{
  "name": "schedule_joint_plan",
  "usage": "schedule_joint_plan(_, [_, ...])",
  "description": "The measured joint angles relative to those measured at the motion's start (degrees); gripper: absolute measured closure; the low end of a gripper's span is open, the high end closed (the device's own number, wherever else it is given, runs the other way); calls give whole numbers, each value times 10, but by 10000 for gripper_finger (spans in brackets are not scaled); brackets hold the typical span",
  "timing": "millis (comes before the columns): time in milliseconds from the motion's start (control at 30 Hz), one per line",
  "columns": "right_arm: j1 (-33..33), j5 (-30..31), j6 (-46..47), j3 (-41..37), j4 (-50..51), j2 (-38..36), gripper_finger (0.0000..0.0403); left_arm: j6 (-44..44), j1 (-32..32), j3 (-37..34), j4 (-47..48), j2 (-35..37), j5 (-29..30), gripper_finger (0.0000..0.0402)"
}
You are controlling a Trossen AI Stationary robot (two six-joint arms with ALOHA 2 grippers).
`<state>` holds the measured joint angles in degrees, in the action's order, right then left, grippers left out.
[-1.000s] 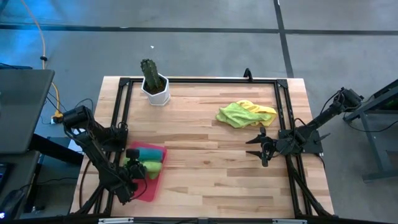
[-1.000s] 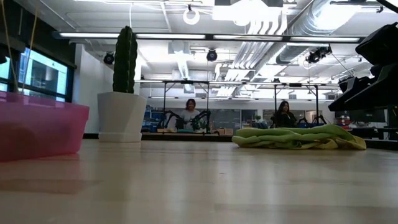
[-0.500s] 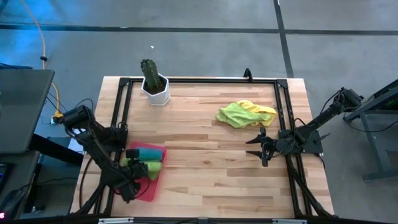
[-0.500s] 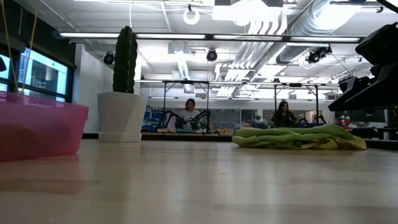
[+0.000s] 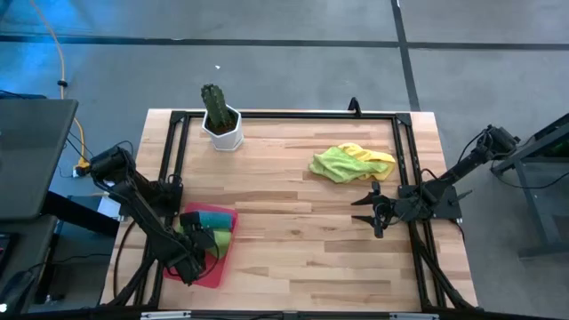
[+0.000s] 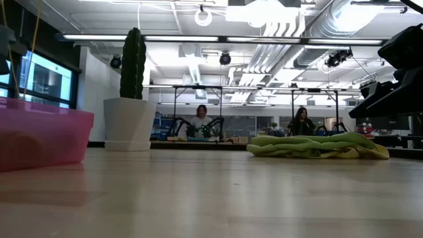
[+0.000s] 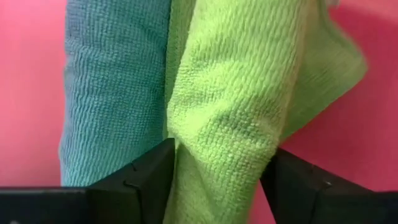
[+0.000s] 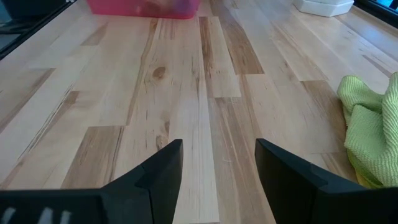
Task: Roll microfiber towels into tight, uniform cylinder then place into a basket
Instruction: Put the rolled green towel into the red bin, then roll the light green towel
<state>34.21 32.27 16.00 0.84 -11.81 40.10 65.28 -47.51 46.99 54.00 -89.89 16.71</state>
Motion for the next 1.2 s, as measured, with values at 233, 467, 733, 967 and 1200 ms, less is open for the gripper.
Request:
schedule_joint_plan(233, [0, 0, 0, 0, 0, 0, 210, 31, 18, 26, 26, 40, -20, 168])
schedule_joint_plan(467, [0, 0, 0, 0, 3, 0, 210, 36, 31, 64, 32, 89, 8, 167])
schedule_joint_plan(733, [0, 0, 0, 0, 4, 0, 210, 51, 57, 94, -66, 97, 249, 167])
schedule_joint_plan(967, [0, 0, 0, 0, 4, 0, 210, 46, 88, 94, -212, 86, 472, 167])
schedule_joint_plan(1200, [0, 0, 0, 0, 9, 0, 210, 46, 136, 94, -302, 48, 544, 167])
